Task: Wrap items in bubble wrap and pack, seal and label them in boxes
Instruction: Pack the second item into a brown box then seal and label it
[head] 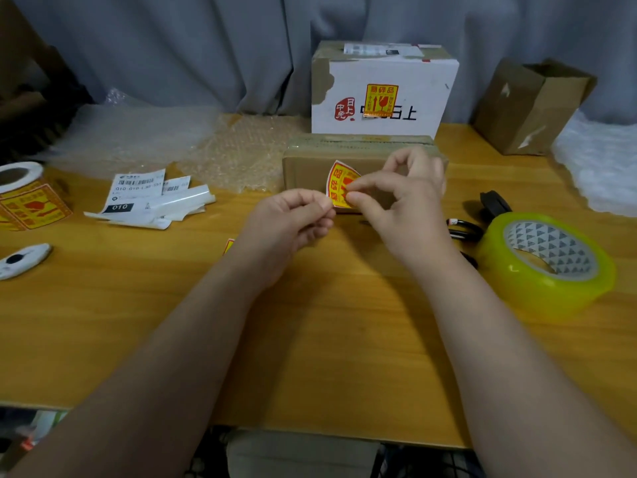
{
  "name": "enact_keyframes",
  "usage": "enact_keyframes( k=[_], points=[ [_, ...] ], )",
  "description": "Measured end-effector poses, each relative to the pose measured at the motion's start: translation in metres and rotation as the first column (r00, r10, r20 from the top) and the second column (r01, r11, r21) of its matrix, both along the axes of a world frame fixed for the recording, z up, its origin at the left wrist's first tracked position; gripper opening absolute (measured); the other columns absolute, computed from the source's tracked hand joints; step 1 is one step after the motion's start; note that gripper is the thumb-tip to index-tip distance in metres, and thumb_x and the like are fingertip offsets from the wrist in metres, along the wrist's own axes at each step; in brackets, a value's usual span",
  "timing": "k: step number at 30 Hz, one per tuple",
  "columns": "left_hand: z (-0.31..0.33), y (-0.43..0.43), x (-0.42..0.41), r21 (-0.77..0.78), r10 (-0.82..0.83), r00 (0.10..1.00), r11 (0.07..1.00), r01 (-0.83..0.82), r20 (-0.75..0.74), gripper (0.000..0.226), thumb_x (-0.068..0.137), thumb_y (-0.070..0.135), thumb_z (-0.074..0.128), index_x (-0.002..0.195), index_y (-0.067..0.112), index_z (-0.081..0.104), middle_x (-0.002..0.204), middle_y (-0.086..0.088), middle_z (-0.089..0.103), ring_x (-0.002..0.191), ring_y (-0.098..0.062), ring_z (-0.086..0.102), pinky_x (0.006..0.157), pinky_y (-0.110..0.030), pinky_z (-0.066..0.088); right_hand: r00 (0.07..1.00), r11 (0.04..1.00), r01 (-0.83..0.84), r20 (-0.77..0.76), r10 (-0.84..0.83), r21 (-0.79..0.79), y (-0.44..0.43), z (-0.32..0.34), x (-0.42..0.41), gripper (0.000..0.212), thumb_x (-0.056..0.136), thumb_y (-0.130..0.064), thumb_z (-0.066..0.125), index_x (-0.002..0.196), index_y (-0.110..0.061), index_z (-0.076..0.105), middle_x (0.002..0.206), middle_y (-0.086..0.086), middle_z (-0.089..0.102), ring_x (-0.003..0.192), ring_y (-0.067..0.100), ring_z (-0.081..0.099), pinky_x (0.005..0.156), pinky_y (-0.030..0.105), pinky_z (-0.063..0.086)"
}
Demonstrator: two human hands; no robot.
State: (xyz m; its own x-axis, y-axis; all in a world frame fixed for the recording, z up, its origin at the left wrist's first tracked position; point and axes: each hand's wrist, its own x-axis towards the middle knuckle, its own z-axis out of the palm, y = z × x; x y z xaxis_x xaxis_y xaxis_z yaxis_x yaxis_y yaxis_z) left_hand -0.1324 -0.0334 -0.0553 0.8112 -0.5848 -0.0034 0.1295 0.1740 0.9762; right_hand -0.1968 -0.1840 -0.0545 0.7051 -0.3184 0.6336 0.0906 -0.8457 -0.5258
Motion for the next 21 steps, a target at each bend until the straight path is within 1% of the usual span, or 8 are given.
enact_keyframes(
  k=[2, 4, 8, 9, 11, 13, 18, 21],
  points=[
    [-0.0003, 0.0003, 0.0003, -0.020, 0.018, 1.000, 1.000, -0.018, 0.000, 0.011, 0.090, 0.006, 0.056, 0.083, 0.009, 0.063, 0.066, 0.003, 0.066, 0.059, -0.003, 0.058, 0.060, -0.013, 0.050, 0.999, 0.997, -0.019, 0.035, 0.022, -0.078, 0.0015, 0.0014, -0.0005, 0.013, 0.078, -0.034, 0.073, 0.089, -0.027, 0.078, 0.090, -0.006, 0.041, 0.094, 0.015, 0.033, 0.079, 0.029, 0.022],
    [0.0002, 0.0004, -0.0013, -0.024, 0.015, 1.000, 1.000, -0.015, 0.013, 0.012, 0.091, 0.006, 0.056, 0.082, 0.010, 0.063, 0.066, 0.004, 0.065, 0.060, -0.003, 0.057, 0.061, -0.013, 0.050, 0.998, 0.995, -0.060, 0.005, 0.061, -0.082, 0.0035, 0.0017, -0.0004, 0.015, 0.080, -0.033, 0.070, 0.091, -0.026, 0.077, 0.089, -0.007, 0.044, 0.094, 0.015, 0.035, 0.079, 0.030, 0.021],
    [-0.0012, 0.0006, -0.0052, -0.022, 0.020, 0.999, 1.000, -0.019, 0.033, 0.013, 0.091, 0.004, 0.056, 0.081, 0.010, 0.064, 0.066, 0.003, 0.064, 0.061, -0.003, 0.056, 0.062, -0.013, 0.049, 0.975, 0.975, -0.214, -0.052, 0.217, 0.069, 0.0050, 0.0001, -0.0003, 0.017, 0.083, -0.030, 0.065, 0.095, -0.025, 0.075, 0.083, -0.010, 0.051, 0.090, 0.017, 0.050, 0.082, 0.034, 0.034],
    [-0.0013, 0.0007, -0.0054, -0.029, 0.020, 0.999, 0.999, -0.019, 0.034, 0.013, 0.090, 0.004, 0.056, 0.082, 0.009, 0.064, 0.066, 0.003, 0.064, 0.061, -0.003, 0.056, 0.063, -0.012, 0.049, 0.964, 0.959, -0.251, -0.057, 0.260, 0.129, 0.0049, -0.0001, -0.0007, 0.016, 0.084, -0.027, 0.066, 0.097, -0.023, 0.074, 0.083, -0.009, 0.054, 0.089, 0.014, 0.053, 0.082, 0.030, 0.038],
    [-0.0008, 0.0012, -0.0054, -0.039, 0.019, 0.999, 0.999, -0.018, 0.033, 0.012, 0.091, 0.004, 0.056, 0.084, 0.008, 0.065, 0.068, 0.002, 0.065, 0.062, -0.003, 0.057, 0.064, -0.012, 0.049, 0.943, 0.921, -0.306, -0.058, 0.328, 0.242, 0.0047, 0.0000, -0.0015, 0.015, 0.085, -0.018, 0.069, 0.099, -0.018, 0.074, 0.083, -0.007, 0.059, 0.081, -0.001, 0.053, 0.074, 0.013, 0.038],
    [-0.0007, 0.0021, -0.0057, -0.036, 0.018, 0.999, 0.999, -0.016, 0.044, 0.012, 0.091, 0.005, 0.056, 0.088, 0.008, 0.066, 0.070, 0.002, 0.066, 0.064, -0.004, 0.057, 0.066, -0.013, 0.050, 0.933, 0.897, -0.325, -0.051, 0.355, 0.301, 0.0049, -0.0005, -0.0017, 0.016, 0.085, -0.012, 0.070, 0.100, -0.017, 0.073, 0.083, -0.008, 0.062, 0.073, -0.005, 0.054, 0.069, 0.008, 0.037],
    [-0.0028, 0.0020, -0.0046, 0.014, 0.050, 0.985, 0.999, -0.053, 0.164, 0.014, 0.091, 0.005, 0.056, 0.086, 0.010, 0.068, 0.068, 0.005, 0.066, 0.065, -0.004, 0.057, 0.068, -0.016, 0.049, 0.921, 0.858, -0.344, -0.041, 0.387, 0.381, 0.0064, 0.0002, -0.0023, 0.017, 0.086, -0.013, 0.070, 0.101, -0.021, 0.071, 0.090, -0.012, 0.069, 0.084, 0.001, 0.064, 0.076, 0.014, 0.047],
    [-0.0024, 0.0021, -0.0052, 0.054, 0.096, 0.959, 0.992, -0.115, 0.268, 0.016, 0.091, 0.004, 0.057, 0.084, 0.013, 0.068, 0.066, 0.007, 0.065, 0.065, -0.005, 0.056, 0.066, -0.017, 0.049, 0.907, 0.831, -0.369, -0.032, 0.419, 0.416, 0.0098, 0.0021, -0.0047, 0.018, 0.083, -0.013, 0.072, 0.099, -0.021, 0.071, 0.089, -0.013, 0.070, 0.084, -0.001, 0.066, 0.077, 0.013, 0.049]
  ],
)
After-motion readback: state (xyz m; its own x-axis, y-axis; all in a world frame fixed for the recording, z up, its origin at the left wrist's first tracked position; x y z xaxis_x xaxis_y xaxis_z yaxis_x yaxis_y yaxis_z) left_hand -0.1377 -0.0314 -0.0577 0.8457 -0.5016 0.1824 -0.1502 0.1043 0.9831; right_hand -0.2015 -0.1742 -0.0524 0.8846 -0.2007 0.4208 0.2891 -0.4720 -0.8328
